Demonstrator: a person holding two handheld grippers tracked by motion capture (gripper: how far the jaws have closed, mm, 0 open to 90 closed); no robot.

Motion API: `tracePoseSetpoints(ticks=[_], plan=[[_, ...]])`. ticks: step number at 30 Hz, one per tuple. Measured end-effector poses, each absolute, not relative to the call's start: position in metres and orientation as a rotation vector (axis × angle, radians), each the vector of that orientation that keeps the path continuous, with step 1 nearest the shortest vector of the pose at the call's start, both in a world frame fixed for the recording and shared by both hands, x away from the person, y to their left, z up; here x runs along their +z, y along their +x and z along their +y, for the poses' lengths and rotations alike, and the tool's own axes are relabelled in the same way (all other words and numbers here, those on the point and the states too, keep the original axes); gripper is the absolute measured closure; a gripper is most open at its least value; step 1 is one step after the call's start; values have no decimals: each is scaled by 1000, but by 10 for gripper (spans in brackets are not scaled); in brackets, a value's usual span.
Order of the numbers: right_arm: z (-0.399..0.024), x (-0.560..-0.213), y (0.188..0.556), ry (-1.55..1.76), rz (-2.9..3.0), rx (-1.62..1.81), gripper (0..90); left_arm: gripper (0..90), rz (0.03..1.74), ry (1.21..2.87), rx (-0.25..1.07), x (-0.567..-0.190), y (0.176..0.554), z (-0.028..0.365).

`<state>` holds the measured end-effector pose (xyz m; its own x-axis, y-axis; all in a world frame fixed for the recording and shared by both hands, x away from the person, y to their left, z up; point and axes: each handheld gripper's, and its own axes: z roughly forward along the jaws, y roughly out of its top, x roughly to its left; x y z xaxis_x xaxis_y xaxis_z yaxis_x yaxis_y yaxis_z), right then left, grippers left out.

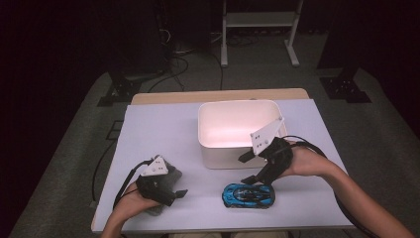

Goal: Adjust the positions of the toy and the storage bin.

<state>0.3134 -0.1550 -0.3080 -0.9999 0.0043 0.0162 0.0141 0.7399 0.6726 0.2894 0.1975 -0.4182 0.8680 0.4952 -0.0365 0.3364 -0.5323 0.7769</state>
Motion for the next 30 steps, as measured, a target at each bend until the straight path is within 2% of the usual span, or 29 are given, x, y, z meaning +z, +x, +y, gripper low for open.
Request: tracePoseSetpoints(ticks=[30], plan=[[-161, -391, 298, -157, -2960, -974, 198, 76, 596, 2185, 239, -417, 288, 196]])
